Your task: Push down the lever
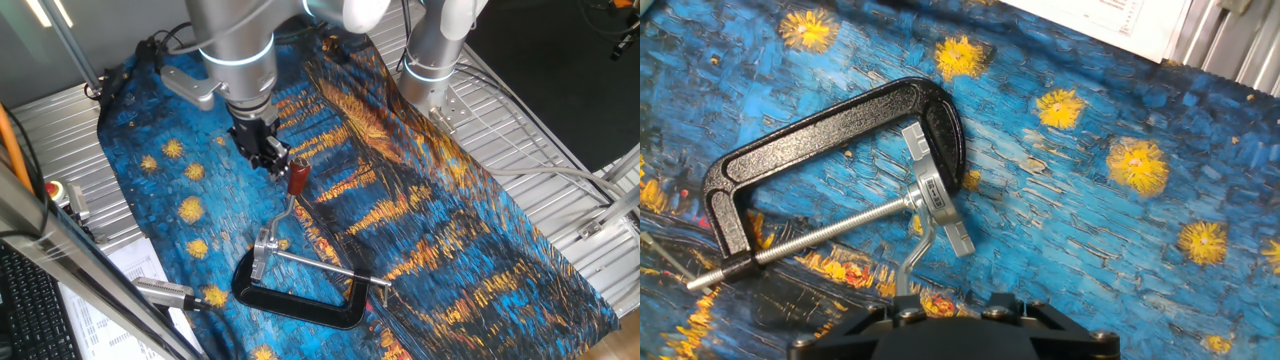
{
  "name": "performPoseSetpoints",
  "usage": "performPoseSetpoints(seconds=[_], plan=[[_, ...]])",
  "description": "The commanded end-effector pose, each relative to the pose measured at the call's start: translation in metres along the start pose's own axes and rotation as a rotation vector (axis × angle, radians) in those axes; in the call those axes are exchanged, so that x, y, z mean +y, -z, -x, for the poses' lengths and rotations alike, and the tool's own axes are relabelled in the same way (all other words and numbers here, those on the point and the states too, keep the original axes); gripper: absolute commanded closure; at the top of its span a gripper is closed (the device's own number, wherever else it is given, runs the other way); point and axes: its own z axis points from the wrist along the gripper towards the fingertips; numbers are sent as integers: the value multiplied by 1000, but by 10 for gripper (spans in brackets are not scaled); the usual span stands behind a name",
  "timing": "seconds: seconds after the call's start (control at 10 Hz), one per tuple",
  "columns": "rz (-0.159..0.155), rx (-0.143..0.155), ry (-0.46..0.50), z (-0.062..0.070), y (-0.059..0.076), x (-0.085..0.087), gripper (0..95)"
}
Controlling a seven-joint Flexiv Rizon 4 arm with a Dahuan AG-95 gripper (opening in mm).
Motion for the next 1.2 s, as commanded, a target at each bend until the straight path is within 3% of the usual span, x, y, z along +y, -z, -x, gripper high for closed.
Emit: performPoseSetpoints(seconds=[0.1,0.4,0.5,0.8,0.9,1.1,1.2], plan=[[0,-1,0,0,0,0,570],[0,-1,0,0,0,0,570],[-2,125,-4,-3,5,12,570],[4,138,4,-9,12,29,570],[1,142,21,-12,10,28,380],[0,138,41,-21,-2,27,380],[-8,143,49,-28,-7,28,190]])
